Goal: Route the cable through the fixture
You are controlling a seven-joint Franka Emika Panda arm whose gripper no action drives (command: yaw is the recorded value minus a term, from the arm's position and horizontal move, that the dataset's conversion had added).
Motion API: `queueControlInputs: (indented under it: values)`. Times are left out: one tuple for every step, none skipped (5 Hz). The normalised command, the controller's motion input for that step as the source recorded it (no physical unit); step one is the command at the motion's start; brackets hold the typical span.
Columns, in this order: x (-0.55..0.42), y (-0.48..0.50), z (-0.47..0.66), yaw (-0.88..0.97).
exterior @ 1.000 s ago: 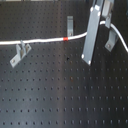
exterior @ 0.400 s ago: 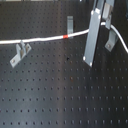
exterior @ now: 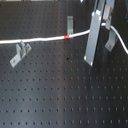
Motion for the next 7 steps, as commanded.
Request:
queueControlInputs:
  values:
    - [-0.074, -0.105, 0.0, 0.0]
    - [-0.071, -0.1, 0.0, -0.04]
    - [-0.077, -0.054, 0.0, -0.07]
    - [-0.088, -0.033, 0.04, -0.07]
    - [-0.122, 0.001, 0.1, -0.03]
    - [-0.08, 0.012, 0.15, 0.0]
    - [-0.064, 0.026, 0.26, 0.0]
